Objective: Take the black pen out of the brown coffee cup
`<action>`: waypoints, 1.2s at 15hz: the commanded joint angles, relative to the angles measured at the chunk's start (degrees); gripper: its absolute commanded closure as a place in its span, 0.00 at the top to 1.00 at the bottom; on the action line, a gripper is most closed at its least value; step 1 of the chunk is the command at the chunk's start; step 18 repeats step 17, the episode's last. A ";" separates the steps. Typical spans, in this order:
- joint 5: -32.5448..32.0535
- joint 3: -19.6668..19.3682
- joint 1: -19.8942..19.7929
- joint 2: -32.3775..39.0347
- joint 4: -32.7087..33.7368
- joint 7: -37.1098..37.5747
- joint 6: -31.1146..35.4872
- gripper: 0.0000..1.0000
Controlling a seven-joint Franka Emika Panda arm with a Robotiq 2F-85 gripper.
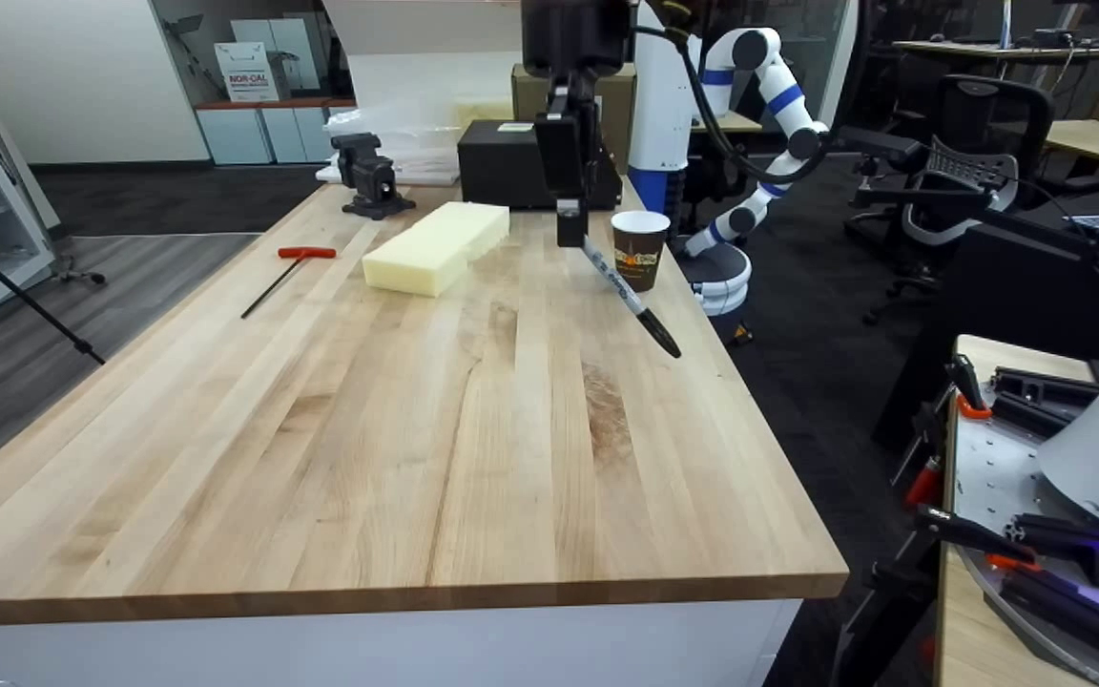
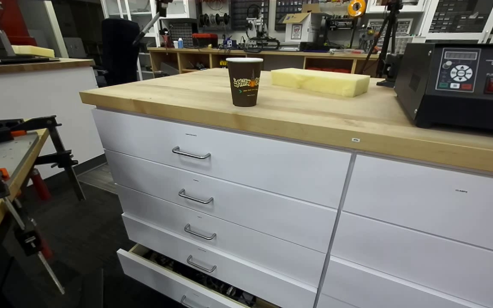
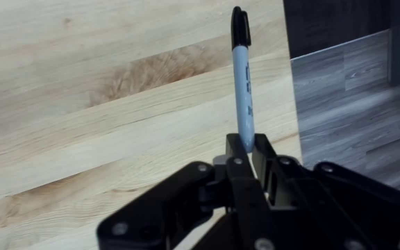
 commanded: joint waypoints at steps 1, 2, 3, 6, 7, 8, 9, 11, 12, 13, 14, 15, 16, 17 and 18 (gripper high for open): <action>4.93 1.37 1.70 -7.30 -7.41 -5.78 -1.51 0.03; 5.47 1.60 2.20 -8.26 -8.39 -6.44 -2.03 0.03; 5.68 1.78 2.69 -8.92 -9.13 -6.74 -2.46 0.37; 5.91 1.66 3.53 -10.72 -10.74 -7.39 -3.95 0.51; 5.62 1.55 3.60 -11.25 -11.29 -7.38 -4.03 0.56; 5.48 1.43 3.58 -11.68 -11.61 -7.41 -4.06 0.64; 5.32 1.26 3.47 -12.11 -11.88 -7.27 -3.96 0.69; 5.53 0.80 3.28 -13.11 -12.49 -7.17 -4.00 0.82; 5.51 0.61 3.23 -13.57 -12.70 -6.95 -3.96 0.88; 4.40 1.10 3.62 -10.16 -10.36 -6.08 -3.05 0.70; 4.40 0.90 3.59 -10.56 -10.57 -6.08 -3.05 0.76; 4.40 0.77 3.58 -10.88 -10.74 -6.08 -3.05 0.84; 4.40 0.72 3.57 -11.08 -10.84 -6.08 -3.05 0.88; 4.40 0.72 3.58 -11.20 -10.93 -6.08 -3.05 0.88; 4.40 0.72 3.58 -11.20 -10.93 -6.08 -3.05 0.88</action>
